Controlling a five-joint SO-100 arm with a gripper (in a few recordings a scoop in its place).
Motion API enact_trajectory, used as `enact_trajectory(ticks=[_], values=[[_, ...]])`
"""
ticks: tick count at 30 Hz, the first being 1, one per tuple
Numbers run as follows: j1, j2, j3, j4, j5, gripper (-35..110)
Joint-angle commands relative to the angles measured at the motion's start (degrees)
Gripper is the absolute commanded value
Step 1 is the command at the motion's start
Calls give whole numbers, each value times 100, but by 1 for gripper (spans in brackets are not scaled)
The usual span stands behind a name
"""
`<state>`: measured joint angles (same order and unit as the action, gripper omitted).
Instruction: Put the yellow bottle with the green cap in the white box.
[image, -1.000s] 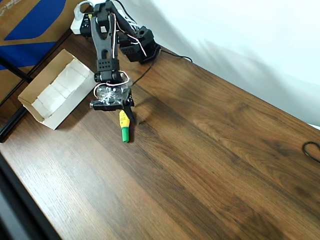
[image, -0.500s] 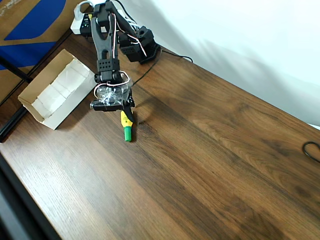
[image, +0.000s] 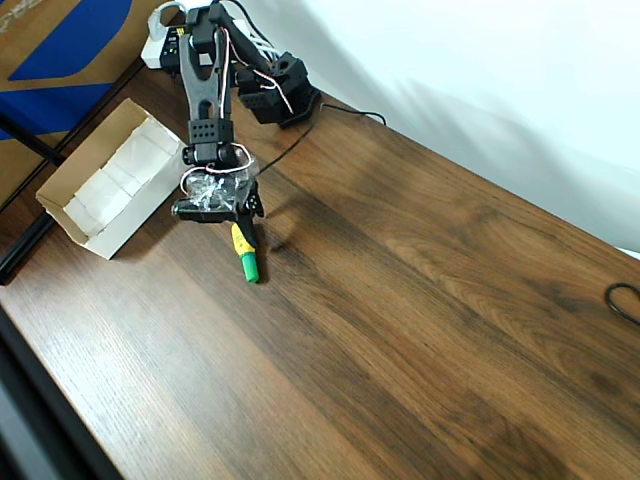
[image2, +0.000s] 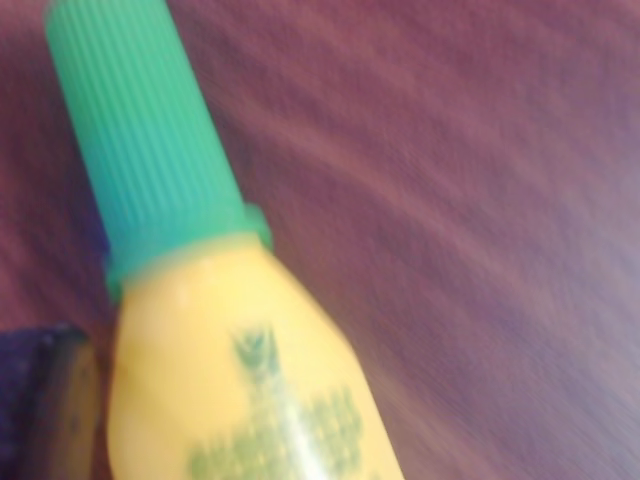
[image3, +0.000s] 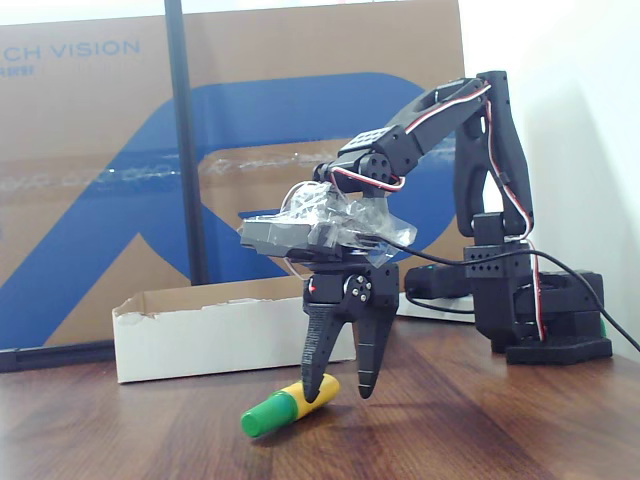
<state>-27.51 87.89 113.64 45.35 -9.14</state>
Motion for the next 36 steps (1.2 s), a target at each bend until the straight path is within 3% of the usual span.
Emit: enact_trajectory(ticks=[1, 7, 36], values=[[-167, 141, -308, 26, -114, 32], [-308, 176, -352, 44, 0, 31], [1969, 1195, 422, -141, -79, 31]])
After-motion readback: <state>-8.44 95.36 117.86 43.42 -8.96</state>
